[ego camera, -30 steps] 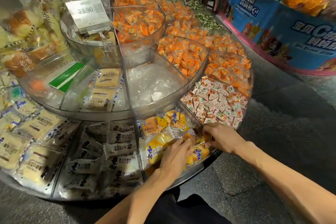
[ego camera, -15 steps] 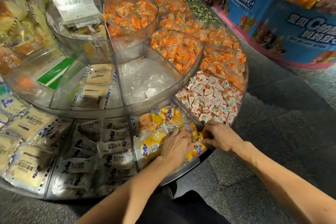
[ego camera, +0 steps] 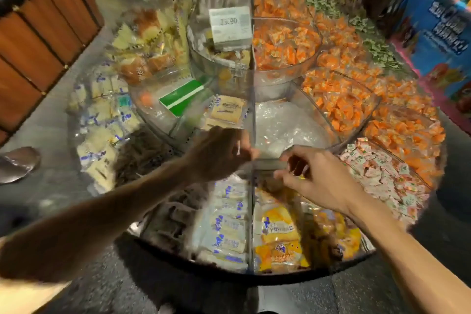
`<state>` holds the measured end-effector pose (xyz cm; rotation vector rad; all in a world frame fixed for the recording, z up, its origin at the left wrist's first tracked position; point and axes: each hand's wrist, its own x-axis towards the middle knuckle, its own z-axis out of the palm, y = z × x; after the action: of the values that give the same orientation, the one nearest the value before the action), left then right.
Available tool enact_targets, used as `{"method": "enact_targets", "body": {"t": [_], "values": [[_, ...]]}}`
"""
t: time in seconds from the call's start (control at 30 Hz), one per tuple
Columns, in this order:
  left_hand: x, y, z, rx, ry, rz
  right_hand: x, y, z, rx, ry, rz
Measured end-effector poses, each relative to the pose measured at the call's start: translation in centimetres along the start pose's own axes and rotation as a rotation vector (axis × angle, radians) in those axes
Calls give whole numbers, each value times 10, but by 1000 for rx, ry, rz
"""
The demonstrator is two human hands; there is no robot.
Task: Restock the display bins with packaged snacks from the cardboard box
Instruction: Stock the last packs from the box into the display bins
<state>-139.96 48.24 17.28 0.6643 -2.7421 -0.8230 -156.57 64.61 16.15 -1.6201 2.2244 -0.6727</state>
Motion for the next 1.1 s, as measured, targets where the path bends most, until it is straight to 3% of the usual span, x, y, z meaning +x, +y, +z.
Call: {"method": "enact_targets", "body": {"t": [0.13,0.23,0.3,0.43,0.6,0.83,1.1], "values": [[-108,-59,-113,60,159,-228,47,-120,50,110,-126,-292],[-215,-100,-175,53,351,-368,63,-194,116,152,-315,-305],[-296,-131,-205,13,495,-470,78,-281,174,111,-316,-516],[-470,-194,-242,-164,464,-678,67,-477,279,180,-451,-768],[-637,-279,-263,-140,570,-1085,50,-618,410,110,-697,-878],[-751,-409,-288,-197,788,-1280,65,-759,532,-18,-850,-975],[-804,-604,-313,-287,890,-1486,159,-881,701,-40,-946,-1001]]}}
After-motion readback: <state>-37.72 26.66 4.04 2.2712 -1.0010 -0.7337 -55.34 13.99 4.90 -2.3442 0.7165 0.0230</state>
